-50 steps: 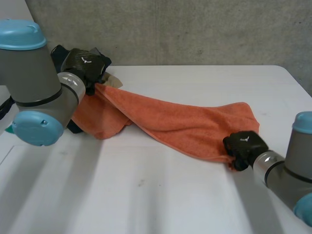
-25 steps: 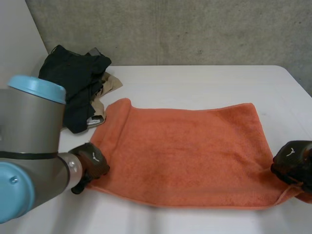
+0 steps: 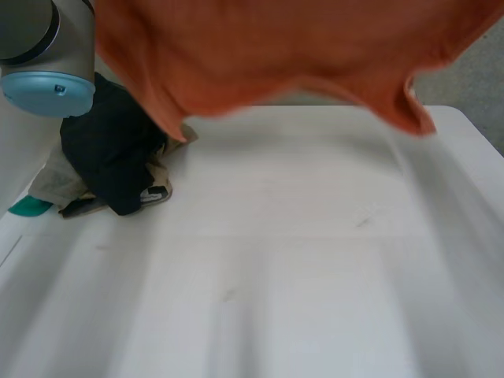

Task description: Fold the laundry.

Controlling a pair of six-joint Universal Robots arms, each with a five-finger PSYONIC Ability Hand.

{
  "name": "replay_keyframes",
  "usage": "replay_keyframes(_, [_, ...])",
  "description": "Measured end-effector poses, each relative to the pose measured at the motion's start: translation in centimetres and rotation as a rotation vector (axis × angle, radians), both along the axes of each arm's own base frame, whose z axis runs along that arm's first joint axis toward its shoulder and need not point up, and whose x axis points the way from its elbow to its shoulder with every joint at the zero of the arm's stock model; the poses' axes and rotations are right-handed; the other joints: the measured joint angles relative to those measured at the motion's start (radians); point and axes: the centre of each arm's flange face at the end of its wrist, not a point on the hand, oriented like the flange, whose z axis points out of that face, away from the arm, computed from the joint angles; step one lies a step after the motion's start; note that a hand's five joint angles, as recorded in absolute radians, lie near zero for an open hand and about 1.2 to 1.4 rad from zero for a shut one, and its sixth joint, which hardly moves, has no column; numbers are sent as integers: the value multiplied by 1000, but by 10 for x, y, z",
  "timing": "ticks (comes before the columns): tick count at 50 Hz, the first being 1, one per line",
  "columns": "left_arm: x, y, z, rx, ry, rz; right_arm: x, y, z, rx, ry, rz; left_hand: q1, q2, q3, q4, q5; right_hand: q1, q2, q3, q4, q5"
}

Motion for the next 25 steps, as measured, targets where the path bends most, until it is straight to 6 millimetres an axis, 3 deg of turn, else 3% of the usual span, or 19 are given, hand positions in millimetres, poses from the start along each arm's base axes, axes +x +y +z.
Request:
replay_keyframes(6, [-5, 1, -29, 79, -57, -43, 2, 2, -16, 52, 7, 54, 0, 0, 0, 0, 1, 0, 0, 0, 0, 1])
replay_keyframes(12, [-4, 4, -89, 269, -144, -52, -4, -2, -57, 209, 46, 71, 0, 0, 0, 0, 0, 0, 0, 0, 0, 1])
replay_keyframes(19, [1, 16, -179, 525, -252, -63, -23, 1, -134, 513, 91, 93, 0, 0, 0, 0, 0, 0, 0, 0, 0, 1])
replay_keyframes(21, [3, 22, -206, 597, -282, -72, -29, 9, -164, 638, 111, 102, 0, 0, 0, 0, 0, 0, 0, 0, 0, 1])
replay_keyframes(25, [7, 35, -248, 713, -330, -89, -37, 26, -205, 815, 161, 112, 0, 0, 0, 0, 0, 0, 0, 0, 0, 1])
